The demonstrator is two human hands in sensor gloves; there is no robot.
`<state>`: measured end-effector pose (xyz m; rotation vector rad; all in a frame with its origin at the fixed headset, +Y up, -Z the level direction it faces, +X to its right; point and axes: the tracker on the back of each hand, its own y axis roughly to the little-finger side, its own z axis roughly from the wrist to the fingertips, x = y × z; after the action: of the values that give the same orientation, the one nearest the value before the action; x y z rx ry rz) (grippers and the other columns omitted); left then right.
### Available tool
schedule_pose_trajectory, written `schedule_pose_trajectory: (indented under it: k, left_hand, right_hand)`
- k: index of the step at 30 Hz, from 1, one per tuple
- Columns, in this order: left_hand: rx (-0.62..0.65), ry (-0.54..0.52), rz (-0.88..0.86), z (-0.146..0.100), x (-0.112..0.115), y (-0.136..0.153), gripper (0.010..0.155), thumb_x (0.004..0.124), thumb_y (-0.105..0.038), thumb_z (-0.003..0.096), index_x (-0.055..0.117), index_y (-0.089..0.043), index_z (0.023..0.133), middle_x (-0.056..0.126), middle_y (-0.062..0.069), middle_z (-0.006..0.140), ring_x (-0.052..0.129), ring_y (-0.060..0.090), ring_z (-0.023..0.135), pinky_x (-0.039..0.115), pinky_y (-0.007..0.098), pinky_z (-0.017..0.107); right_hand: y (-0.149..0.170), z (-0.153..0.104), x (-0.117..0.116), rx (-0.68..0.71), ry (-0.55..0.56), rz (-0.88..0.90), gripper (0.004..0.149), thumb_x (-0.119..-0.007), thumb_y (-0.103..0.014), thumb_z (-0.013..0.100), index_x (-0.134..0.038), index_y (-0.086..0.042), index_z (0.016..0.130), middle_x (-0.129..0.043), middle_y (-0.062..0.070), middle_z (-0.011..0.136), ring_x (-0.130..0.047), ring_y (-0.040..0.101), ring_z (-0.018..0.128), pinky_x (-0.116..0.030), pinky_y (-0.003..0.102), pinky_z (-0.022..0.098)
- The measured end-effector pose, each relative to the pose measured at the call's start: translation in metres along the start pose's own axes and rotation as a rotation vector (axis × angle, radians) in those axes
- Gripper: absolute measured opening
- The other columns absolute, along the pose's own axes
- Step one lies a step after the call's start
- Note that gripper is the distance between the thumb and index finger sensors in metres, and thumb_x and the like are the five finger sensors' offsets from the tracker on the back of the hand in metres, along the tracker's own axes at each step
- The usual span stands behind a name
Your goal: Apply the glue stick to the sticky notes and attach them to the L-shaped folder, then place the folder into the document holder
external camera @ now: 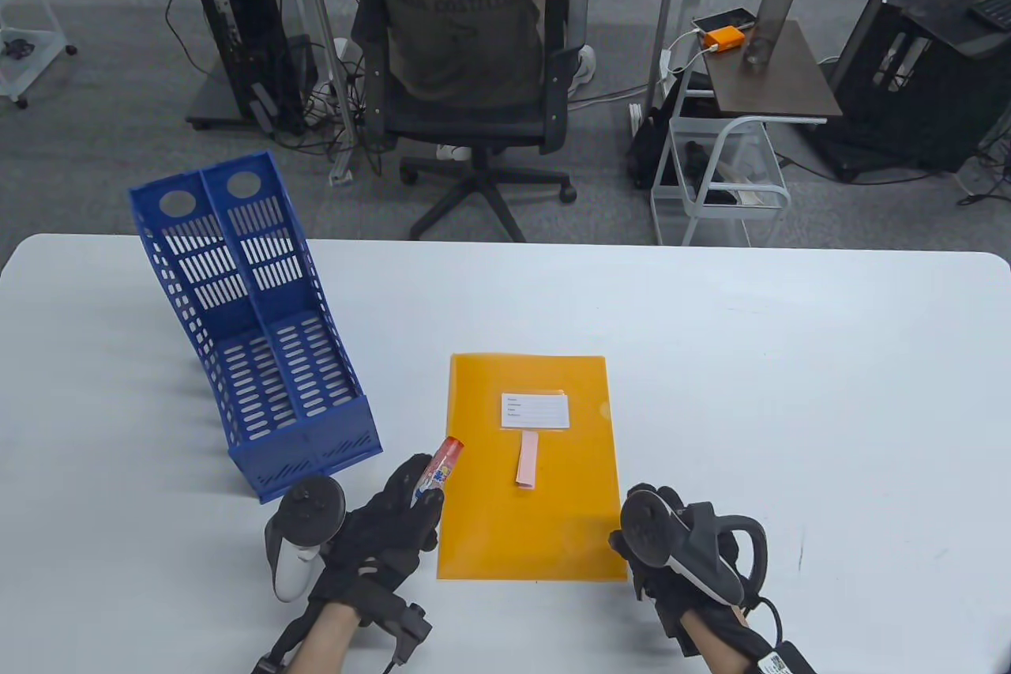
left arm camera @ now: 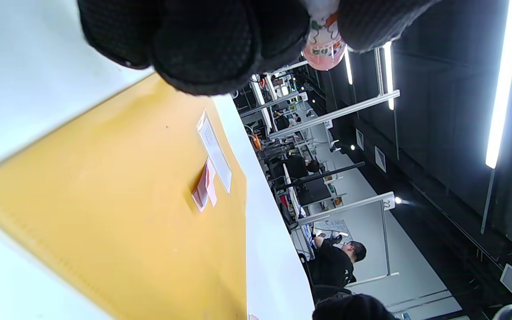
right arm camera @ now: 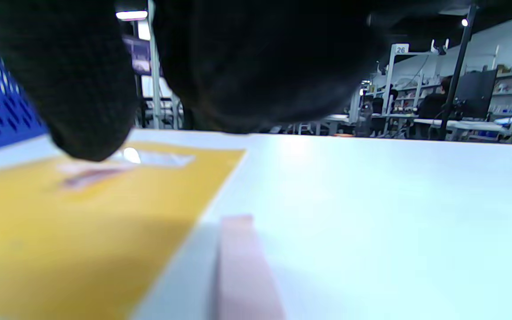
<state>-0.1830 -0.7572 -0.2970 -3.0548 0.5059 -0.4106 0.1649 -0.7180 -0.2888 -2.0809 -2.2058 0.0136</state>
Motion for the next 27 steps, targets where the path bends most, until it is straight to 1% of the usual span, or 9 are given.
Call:
schedule_pose_trajectory:
  k: [3,6,8,9,14,16,21,27]
  left_hand:
    - [0.000,-0.006,0.013,0.000,-0.002,0.000,0.067,0.069,-0.047,0.0538,0.047,-0.012,0.107,0.086,0.004,0.075,0.094,0.023,0.052,0.073,0.055,0.059]
    - [-0.004,-0.018,0.012,-0.001,-0.005,0.001,0.067,0.069,-0.047,0.0538,0.047,-0.013,0.107,0.086,0.004,0.075,0.094,0.023,0.053,0.073,0.055,0.059]
    - [-0.009,-0.020,0.004,-0.001,-0.007,0.002,0.067,0.068,-0.047,0.0538,0.047,-0.012,0.107,0.086,0.006,0.075,0.094,0.023,0.053,0.073,0.055,0.059]
    - [-0.011,-0.020,0.003,-0.001,-0.007,0.003,0.067,0.068,-0.047,0.0538,0.047,-0.012,0.107,0.086,0.004,0.075,0.094,0.023,0.053,0.073,0.055,0.059]
    - [-0.020,0.007,-0.042,0.000,-0.006,0.004,0.067,0.068,-0.048,0.0542,0.047,-0.012,0.108,0.086,0.004,0.075,0.094,0.023,0.054,0.073,0.055,0.059]
    - [-0.020,0.010,-0.041,0.000,-0.006,0.004,0.067,0.068,-0.048,0.0542,0.047,-0.013,0.108,0.086,0.004,0.076,0.094,0.023,0.054,0.072,0.055,0.059]
    - [-0.024,0.016,-0.051,0.000,-0.006,0.005,0.067,0.068,-0.048,0.0542,0.048,-0.012,0.107,0.087,0.004,0.075,0.094,0.023,0.054,0.073,0.055,0.059]
    - [-0.031,0.020,-0.048,0.000,-0.006,0.004,0.068,0.069,-0.048,0.0540,0.049,-0.012,0.107,0.087,0.005,0.075,0.094,0.023,0.053,0.073,0.055,0.059]
  right_hand:
    - [-0.002,-0.002,-0.010,-0.013,-0.043,-0.075,0.063,-0.098,-0.052,0.033,-0.083,-0.011,0.079,-0.094,0.015,0.070,-0.099,0.018,0.017,-0.083,0.029,0.006]
    - [-0.003,-0.004,-0.018,-0.003,-0.042,-0.123,0.064,-0.099,-0.050,0.033,-0.087,-0.007,0.078,-0.097,0.019,0.069,-0.101,0.019,0.017,-0.084,0.029,0.005]
    - [-0.005,-0.005,-0.021,0.000,-0.054,-0.161,0.067,-0.099,-0.050,0.033,-0.086,-0.005,0.081,-0.096,0.022,0.071,-0.102,0.019,0.018,-0.085,0.030,0.005]
    - [-0.006,-0.005,-0.022,0.000,-0.059,-0.176,0.069,-0.099,-0.050,0.033,-0.086,-0.004,0.083,-0.095,0.023,0.072,-0.103,0.020,0.019,-0.085,0.030,0.006]
    - [-0.011,-0.006,-0.027,0.009,-0.063,-0.231,0.073,-0.101,-0.047,0.033,-0.083,-0.002,0.087,-0.092,0.026,0.077,-0.105,0.021,0.024,-0.087,0.031,0.008]
    - [-0.012,-0.006,-0.028,0.007,-0.066,-0.227,0.072,-0.100,-0.046,0.034,-0.083,0.000,0.087,-0.092,0.027,0.077,-0.106,0.022,0.026,-0.087,0.032,0.010]
    - [-0.013,-0.005,-0.028,0.003,-0.070,-0.234,0.070,-0.101,-0.043,0.034,-0.085,0.002,0.085,-0.093,0.028,0.074,-0.107,0.023,0.026,-0.088,0.034,0.010]
    - [-0.016,-0.004,-0.030,0.007,-0.080,-0.286,0.063,-0.100,-0.040,0.036,-0.088,0.000,0.083,-0.096,0.026,0.072,-0.107,0.023,0.026,-0.089,0.034,0.012]
